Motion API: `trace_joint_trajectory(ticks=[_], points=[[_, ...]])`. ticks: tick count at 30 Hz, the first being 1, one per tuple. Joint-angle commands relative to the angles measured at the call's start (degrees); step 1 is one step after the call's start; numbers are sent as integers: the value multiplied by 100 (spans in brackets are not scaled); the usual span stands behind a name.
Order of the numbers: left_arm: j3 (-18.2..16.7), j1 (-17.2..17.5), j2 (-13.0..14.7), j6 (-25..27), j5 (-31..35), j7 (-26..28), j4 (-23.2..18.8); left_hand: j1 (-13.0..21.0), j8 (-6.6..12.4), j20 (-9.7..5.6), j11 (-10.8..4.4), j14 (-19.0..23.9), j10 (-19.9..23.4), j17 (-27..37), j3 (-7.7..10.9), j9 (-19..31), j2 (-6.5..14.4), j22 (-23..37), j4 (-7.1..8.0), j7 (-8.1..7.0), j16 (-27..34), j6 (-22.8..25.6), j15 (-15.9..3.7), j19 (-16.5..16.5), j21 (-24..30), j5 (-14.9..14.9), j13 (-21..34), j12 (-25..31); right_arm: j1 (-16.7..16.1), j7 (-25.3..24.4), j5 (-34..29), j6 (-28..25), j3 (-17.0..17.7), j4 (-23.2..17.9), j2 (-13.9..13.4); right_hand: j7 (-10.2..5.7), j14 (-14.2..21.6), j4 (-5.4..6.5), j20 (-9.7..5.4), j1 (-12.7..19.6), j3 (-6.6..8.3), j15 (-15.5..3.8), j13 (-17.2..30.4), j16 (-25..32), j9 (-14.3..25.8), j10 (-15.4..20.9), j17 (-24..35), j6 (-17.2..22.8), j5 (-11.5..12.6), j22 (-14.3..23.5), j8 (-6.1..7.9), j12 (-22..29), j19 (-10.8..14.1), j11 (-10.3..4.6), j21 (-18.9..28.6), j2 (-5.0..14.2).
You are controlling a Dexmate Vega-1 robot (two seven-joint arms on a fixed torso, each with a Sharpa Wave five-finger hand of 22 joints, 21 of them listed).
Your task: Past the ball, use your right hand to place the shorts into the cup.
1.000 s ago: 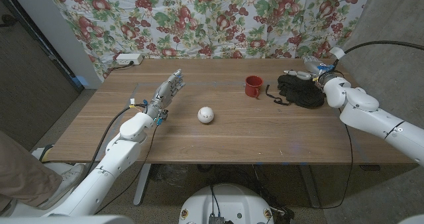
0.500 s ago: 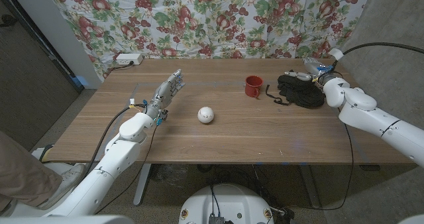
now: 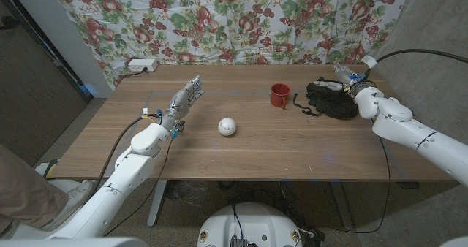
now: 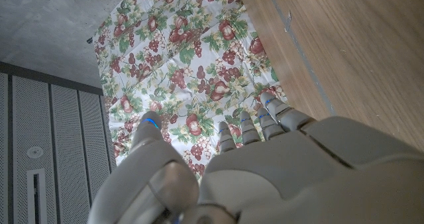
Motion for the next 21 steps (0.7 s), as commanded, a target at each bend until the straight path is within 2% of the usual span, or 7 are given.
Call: trace_joint_trajectory(ticks=[1,21], points=[[-25,51,37,46,-22,-3,-57,79,-19,-239,-3,-31,41,18,17,17,2,17,30,-3,13,20,-277,-3,47,-25,30,14,132,42,-126,-18,-121,190,92,95,-77,-26,-11,75,-15,2,9,15,31,-39,5,9,54,19,22,25,-24,2,20,16],[-27,125,53,33,-2,31,-124,90,-20,-246,-12,-33,33,18,21,17,6,17,31,-1,12,27,-275,-2,47,-38,30,10,112,-224,-58,31,-158,521,219,76,-114,-40,-18,112,-19,-8,9,6,32,-35,5,71,107,19,48,35,-5,-1,24,34]])
